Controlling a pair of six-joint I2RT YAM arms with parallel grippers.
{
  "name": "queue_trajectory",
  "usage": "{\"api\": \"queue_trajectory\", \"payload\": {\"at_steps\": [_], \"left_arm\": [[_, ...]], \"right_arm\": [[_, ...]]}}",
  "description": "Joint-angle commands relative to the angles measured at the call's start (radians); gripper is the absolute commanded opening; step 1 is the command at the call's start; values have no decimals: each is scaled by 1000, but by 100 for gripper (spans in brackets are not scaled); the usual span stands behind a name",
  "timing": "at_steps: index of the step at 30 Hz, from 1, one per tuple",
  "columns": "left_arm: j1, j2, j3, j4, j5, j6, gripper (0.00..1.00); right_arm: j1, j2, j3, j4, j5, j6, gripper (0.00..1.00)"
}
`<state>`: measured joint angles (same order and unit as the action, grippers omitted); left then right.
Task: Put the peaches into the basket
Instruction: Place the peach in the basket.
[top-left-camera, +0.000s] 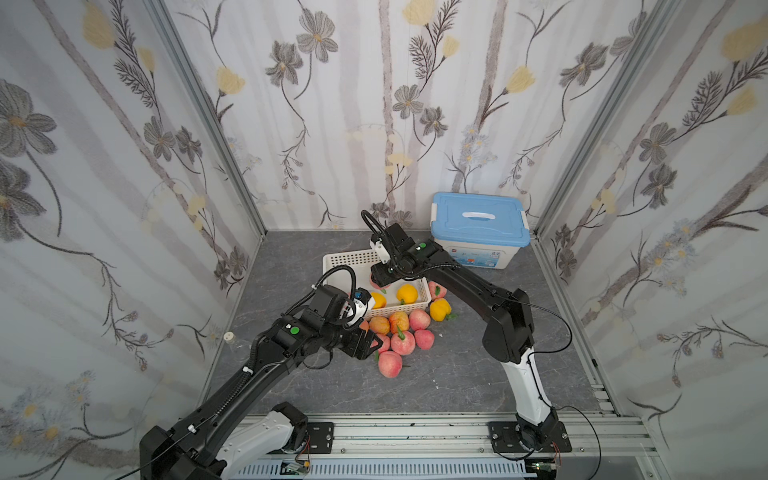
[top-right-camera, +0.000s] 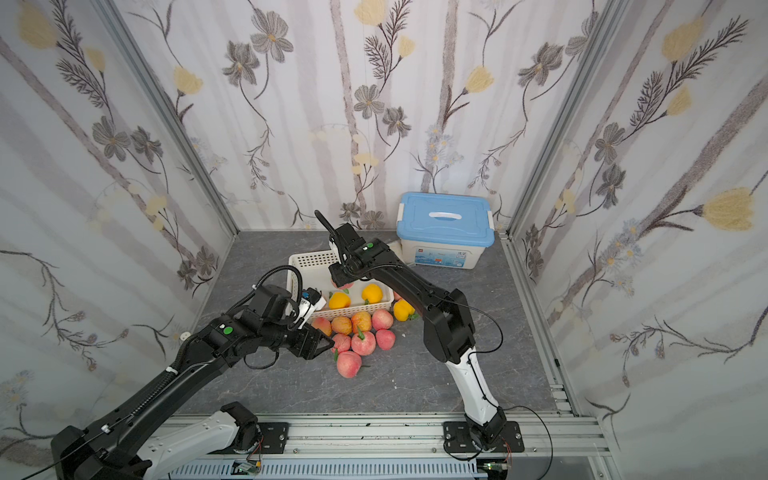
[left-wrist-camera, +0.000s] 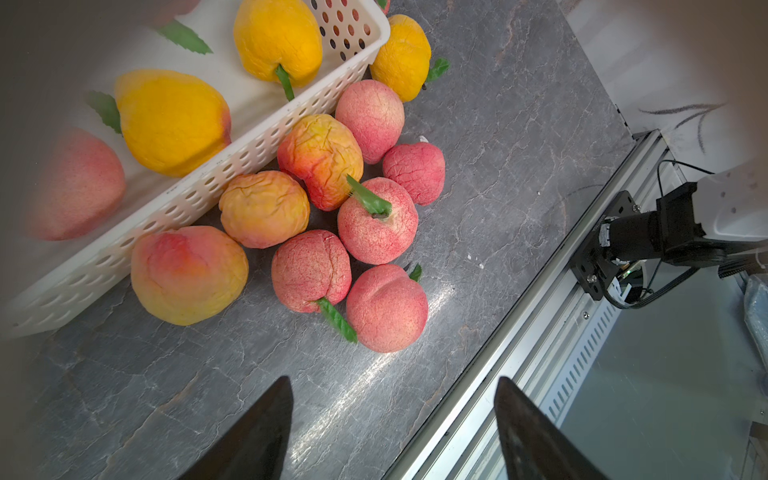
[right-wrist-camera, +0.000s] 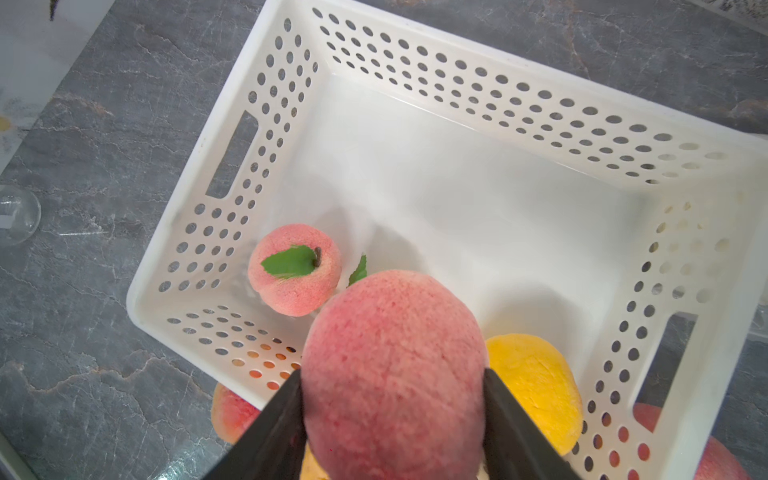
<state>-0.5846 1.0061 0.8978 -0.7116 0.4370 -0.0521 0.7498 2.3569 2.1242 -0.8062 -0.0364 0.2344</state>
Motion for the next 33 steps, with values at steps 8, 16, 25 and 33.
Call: {"api": "queue_trajectory", "payload": {"at_steps": [8,16,25,33], "left_arm": [[1,6,6,0,-4,12,78],[1,9,6,0,-4,10,78],[2,11,6,0,-4,10,78],[1,20,9,0,-2,10,78]], "right_arm": [[-12,11,-73,34,75,17,50],[-11,39,-81,34,89,14,50],[-5,56,-111,49,102,19,54],[1,38,-118,58,115,21,78]]}}
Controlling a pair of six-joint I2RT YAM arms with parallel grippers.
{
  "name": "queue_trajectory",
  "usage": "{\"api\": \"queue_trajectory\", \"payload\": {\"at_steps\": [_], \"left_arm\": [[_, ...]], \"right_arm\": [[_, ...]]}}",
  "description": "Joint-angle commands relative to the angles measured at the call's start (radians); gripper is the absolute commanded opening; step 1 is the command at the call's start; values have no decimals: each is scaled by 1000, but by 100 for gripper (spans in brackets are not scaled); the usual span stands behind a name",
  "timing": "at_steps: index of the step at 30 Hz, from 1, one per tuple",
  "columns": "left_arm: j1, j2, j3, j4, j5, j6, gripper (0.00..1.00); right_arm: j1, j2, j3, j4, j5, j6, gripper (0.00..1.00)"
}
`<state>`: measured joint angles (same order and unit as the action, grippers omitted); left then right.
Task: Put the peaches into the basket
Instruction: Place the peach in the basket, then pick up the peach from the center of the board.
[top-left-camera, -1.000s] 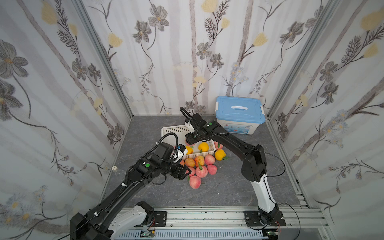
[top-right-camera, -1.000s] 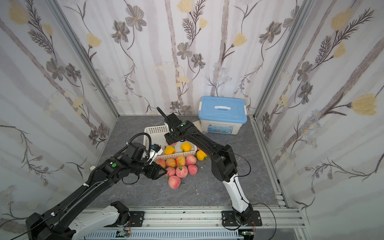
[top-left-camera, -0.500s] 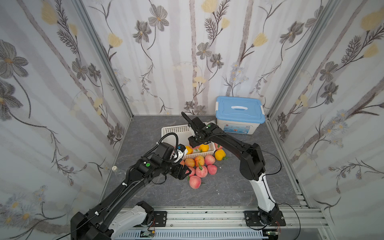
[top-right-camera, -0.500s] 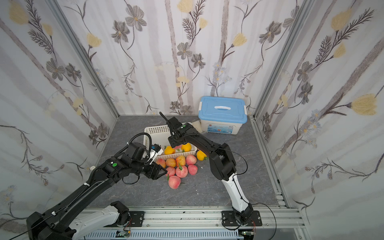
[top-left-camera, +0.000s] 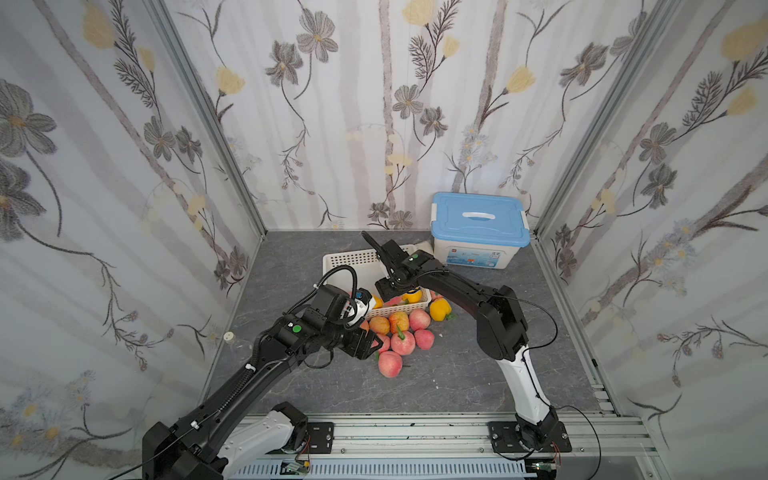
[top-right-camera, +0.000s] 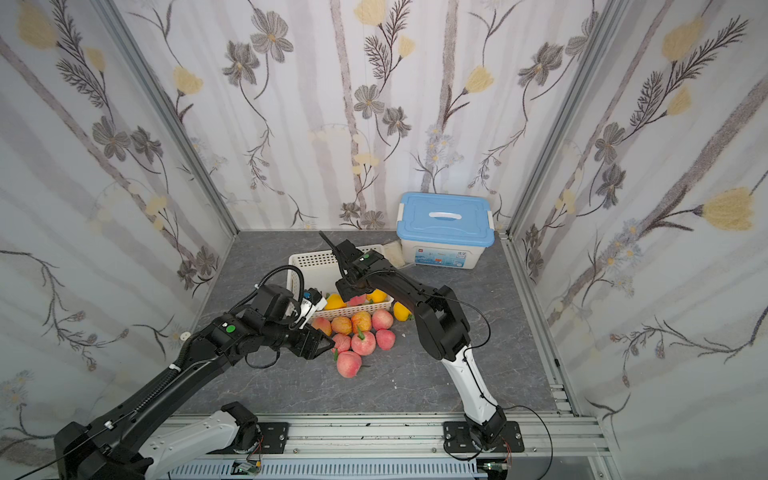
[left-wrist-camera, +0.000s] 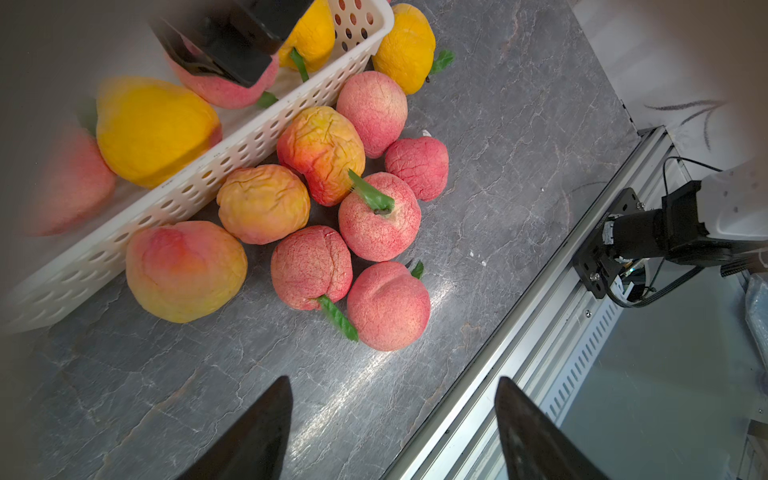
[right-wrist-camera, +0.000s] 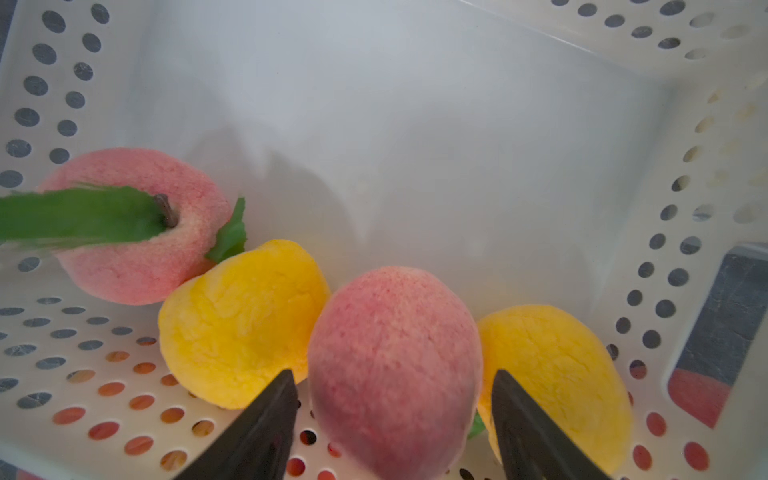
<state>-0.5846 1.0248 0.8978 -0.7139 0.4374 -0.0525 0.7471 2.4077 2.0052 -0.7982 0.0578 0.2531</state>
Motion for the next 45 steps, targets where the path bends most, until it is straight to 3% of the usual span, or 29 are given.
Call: {"api": "queue_trajectory", "payload": {"at_steps": [1,8,15,28,35,39,45], "left_arm": [[1,1,8,2,-2,11,78],[1,2,8,2,-6,11,78],[2,12,9,-2,-27,7,78],[25,46,4,26,-164,-36,78],[12,100,-5,30,-364,-236,78],[0,133,9,27,-419,-317,79],[-35,211,17,19,-511,-435,79]], "right_arm": [[3,-13,0,51,21,3,80],[5,-64,-9,41,12,7,82],[5,-236,-134,102,-29,20,83],[7,-737,-788,414,-60,-72,82],[99,-986,-1145,607,17,-154,82],[178,-1033,-1253,654,35,-166,82],[187,-1175,-1432,762,22,-171,81]]}}
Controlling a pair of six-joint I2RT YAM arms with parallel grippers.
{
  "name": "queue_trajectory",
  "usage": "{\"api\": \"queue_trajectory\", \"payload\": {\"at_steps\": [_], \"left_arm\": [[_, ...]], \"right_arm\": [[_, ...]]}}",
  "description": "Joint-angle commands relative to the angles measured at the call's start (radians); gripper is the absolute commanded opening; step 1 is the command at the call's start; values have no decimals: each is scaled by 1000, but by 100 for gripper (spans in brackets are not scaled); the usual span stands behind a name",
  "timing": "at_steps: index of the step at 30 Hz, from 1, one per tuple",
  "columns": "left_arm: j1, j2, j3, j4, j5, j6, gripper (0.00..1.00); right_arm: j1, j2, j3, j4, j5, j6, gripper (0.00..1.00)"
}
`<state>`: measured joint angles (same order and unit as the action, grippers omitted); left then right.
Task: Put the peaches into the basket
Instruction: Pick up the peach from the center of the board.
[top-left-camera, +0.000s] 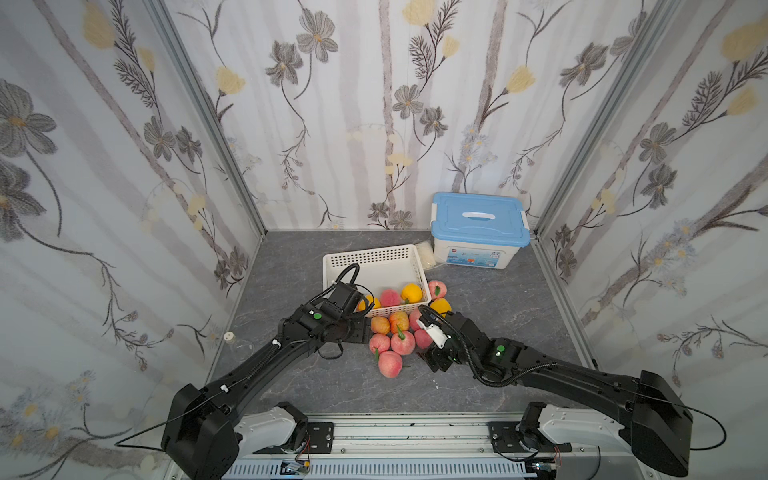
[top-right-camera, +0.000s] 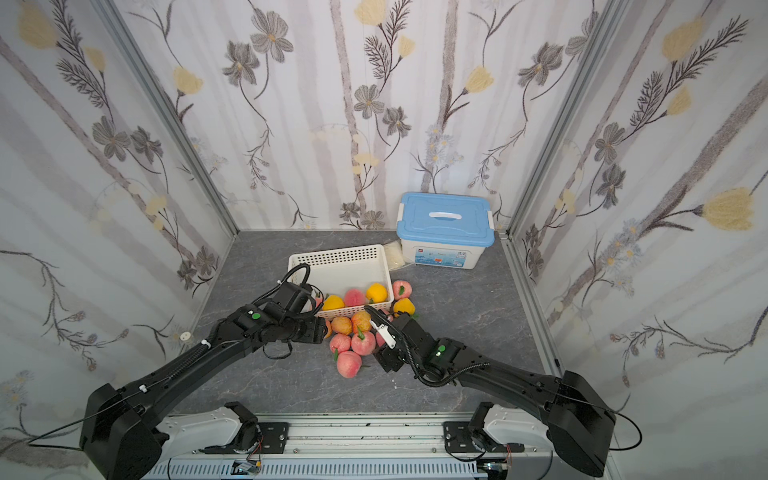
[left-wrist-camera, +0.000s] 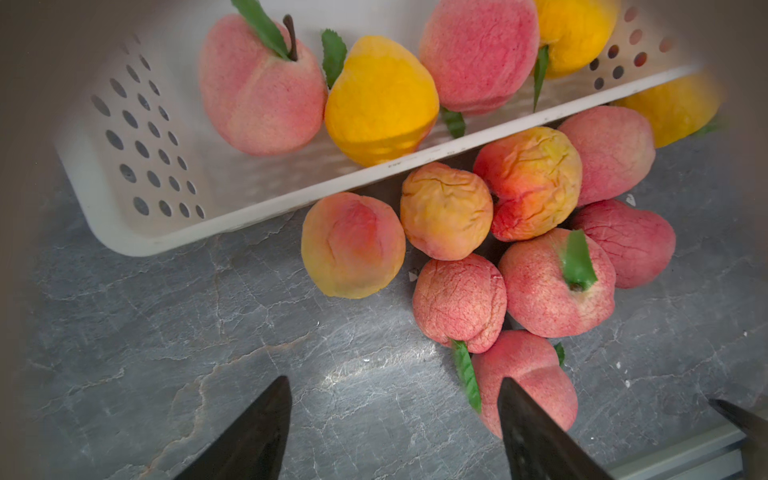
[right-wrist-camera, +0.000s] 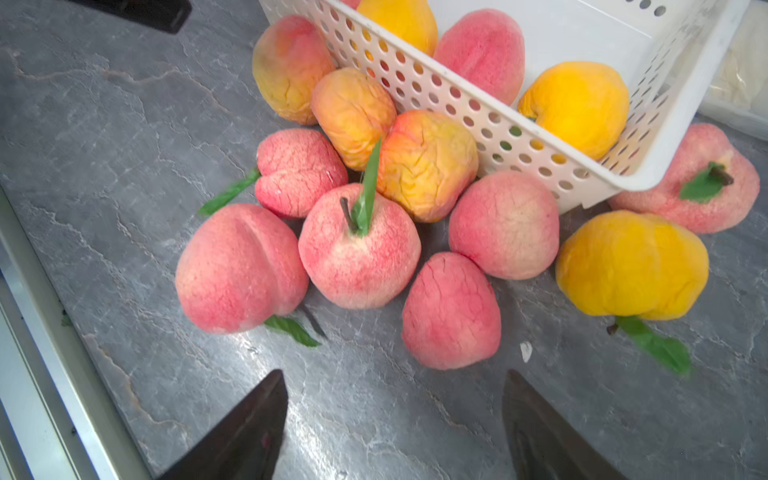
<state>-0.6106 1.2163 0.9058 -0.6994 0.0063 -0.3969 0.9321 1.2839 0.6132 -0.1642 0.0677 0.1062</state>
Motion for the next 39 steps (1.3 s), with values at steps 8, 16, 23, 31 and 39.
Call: {"api": "queue_trajectory", "payload": {"at_steps": [8,16,23,31,39], "left_arm": [[-49,129,20,28,-157,-211,78],[-52,214,32,70,-178,-229,78],[-52,291,55,101,-195,-222,78],[-51,357,70,127,-202,-220,75],[-52,378,65,128,-224,-223,68]], "right_arm": [[3,-251,-144,181,-78,-67,82],[27,-261,-163,210,-137,-109,82],[37,-253,-163,219,-136,-112,82],[39,-253,-165,226,-135,-112,82],[40,-252,-164,226,-131,-111,82]]}}
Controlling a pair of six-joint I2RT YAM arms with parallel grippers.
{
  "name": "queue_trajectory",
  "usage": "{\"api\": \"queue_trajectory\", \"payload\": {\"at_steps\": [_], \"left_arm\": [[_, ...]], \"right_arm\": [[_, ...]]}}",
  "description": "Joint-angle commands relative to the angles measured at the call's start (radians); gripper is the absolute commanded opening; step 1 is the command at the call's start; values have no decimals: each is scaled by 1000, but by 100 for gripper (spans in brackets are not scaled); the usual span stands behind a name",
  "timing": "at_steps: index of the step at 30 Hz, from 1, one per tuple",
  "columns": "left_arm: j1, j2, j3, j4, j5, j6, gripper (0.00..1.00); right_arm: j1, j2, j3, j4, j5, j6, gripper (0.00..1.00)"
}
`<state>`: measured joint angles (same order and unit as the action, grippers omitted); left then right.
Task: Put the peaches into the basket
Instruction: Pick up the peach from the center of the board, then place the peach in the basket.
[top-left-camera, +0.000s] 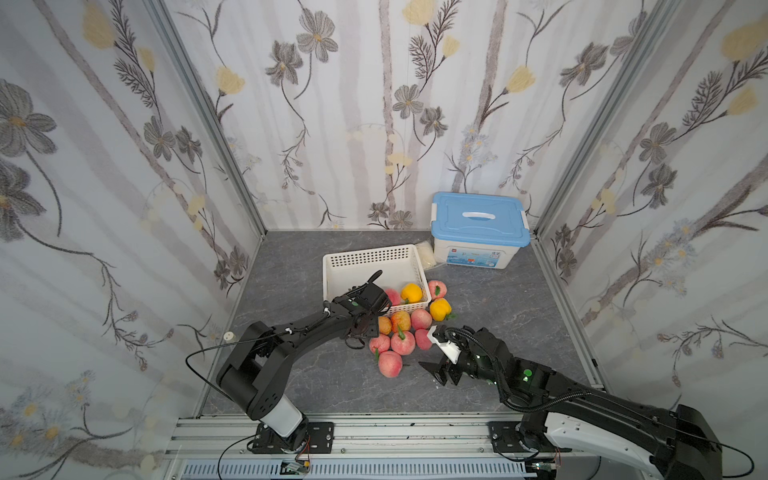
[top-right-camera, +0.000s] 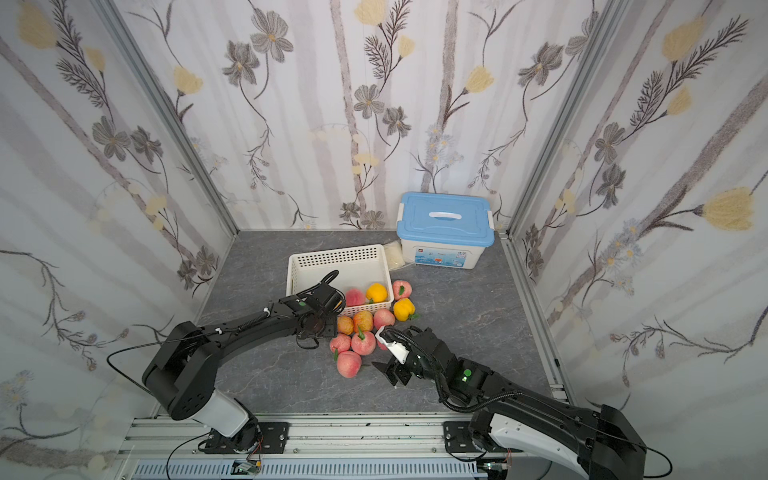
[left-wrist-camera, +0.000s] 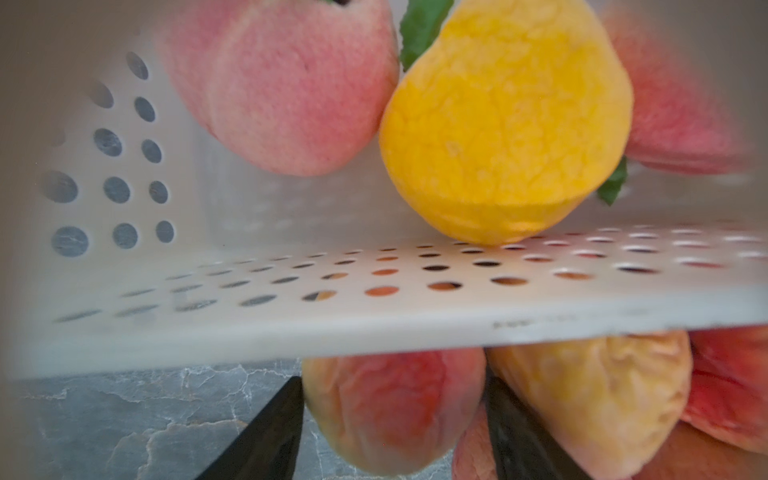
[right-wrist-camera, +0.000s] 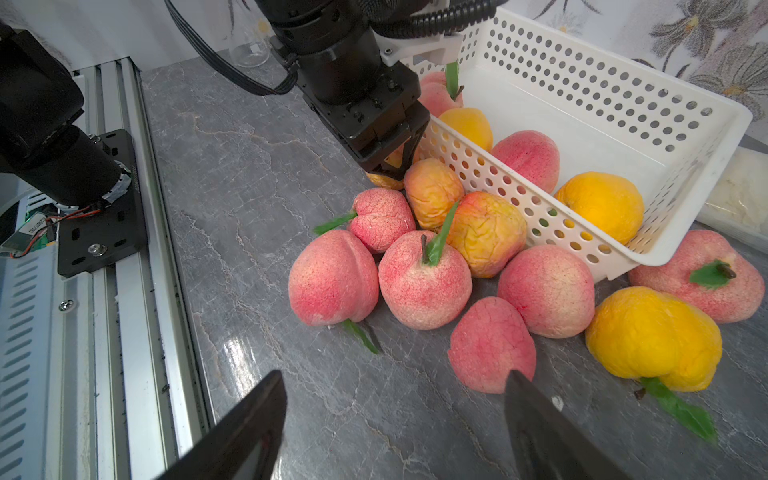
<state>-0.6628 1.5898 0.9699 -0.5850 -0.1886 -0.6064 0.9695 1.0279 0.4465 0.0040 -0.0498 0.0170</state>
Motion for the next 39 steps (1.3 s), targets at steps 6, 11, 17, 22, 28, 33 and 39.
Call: {"api": "queue_trajectory", "payload": {"at_steps": [6,11,17,22,28,33,39], "left_arm": [[0,6,-3,17,-31,-19,61],[-1,-14,-10,13,-27,-23,57],[-6,-74,-37,-12,-32,-39,53],[-12,-128,-53,-52,-25,-41,53],[-20,-183,-65,-90,-5,-38,53],[-29,-222,-70,-120,8,-37,53],[-36,-281,-61,-174,32,-24,53]], "right_arm": [[3,13,4,64,-16,-22,82],[4,27,5,67,-6,-24,82],[4,18,1,72,-2,-24,82],[5,21,1,76,1,-22,83],[4,24,-1,83,11,-23,83],[4,30,0,88,21,-21,83],[4,34,0,90,48,-17,83]]}}
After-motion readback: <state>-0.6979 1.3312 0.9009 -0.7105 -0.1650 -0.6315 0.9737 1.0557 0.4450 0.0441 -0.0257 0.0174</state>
